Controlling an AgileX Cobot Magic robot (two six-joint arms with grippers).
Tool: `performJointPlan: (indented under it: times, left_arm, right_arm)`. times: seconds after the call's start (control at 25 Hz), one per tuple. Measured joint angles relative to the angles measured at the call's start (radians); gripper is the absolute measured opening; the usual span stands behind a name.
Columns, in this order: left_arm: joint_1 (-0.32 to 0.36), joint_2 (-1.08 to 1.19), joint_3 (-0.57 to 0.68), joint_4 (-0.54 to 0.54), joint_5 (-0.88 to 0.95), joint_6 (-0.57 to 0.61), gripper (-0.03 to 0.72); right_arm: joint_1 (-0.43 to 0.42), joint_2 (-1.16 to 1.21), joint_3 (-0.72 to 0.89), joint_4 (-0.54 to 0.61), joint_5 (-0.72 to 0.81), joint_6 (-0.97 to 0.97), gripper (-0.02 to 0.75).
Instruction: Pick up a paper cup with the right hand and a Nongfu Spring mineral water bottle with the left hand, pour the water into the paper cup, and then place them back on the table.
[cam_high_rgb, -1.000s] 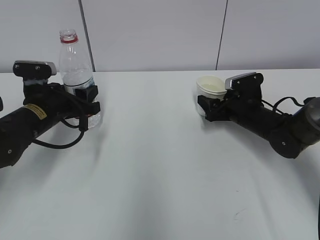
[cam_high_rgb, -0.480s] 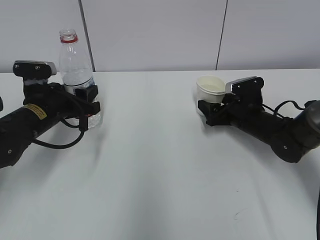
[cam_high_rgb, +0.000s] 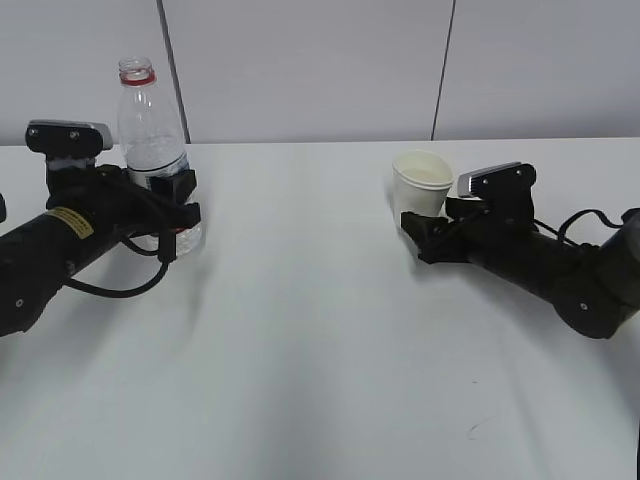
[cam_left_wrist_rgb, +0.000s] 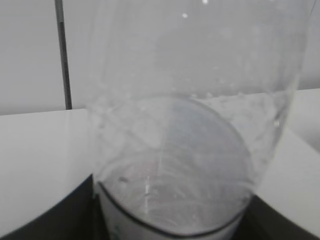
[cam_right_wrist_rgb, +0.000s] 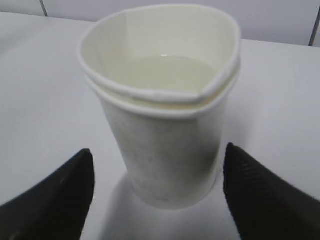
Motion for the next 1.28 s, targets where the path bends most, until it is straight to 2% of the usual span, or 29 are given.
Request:
performJointPlan:
  times: [0.72,1.28]
  left_arm:
    - [0.000,0.029,0.000,0.000,-0.027,0.000,0.386]
    - [0.000,0.098,-0.007,-0.018,-0.114,0.000,0.386]
  right_arm:
    - [0.000,-0.268,0.256,0.044,-0.017,0.000,0.594]
    - [0.000,-0.314,0.272,0.046,-0.019,-0.001,0.593]
